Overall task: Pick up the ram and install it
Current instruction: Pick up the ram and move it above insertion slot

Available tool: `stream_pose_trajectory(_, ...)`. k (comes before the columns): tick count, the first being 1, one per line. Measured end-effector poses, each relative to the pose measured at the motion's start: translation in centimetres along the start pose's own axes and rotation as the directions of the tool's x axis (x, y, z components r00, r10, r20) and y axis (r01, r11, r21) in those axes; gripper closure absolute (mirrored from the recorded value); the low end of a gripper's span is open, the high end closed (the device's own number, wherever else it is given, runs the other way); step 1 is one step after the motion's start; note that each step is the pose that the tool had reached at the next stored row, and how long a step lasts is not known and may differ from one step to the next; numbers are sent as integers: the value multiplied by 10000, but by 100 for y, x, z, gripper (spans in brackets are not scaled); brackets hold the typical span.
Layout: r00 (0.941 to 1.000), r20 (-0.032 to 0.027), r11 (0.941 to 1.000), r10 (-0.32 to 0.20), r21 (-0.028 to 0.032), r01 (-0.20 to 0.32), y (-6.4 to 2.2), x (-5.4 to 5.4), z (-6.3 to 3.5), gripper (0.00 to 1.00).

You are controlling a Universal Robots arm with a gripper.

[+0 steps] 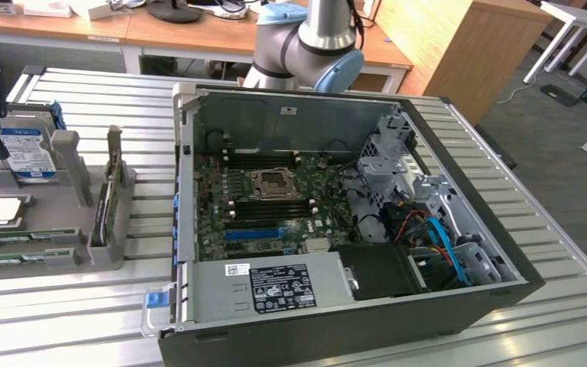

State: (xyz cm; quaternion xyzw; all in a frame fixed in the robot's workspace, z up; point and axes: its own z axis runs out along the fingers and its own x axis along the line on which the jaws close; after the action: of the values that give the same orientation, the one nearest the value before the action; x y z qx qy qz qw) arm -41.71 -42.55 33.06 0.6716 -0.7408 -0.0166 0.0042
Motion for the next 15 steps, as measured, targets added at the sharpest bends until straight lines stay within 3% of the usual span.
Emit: stream_pose_trajectory(15,10000,0,10000,0,0,0,-4,2,133,70)
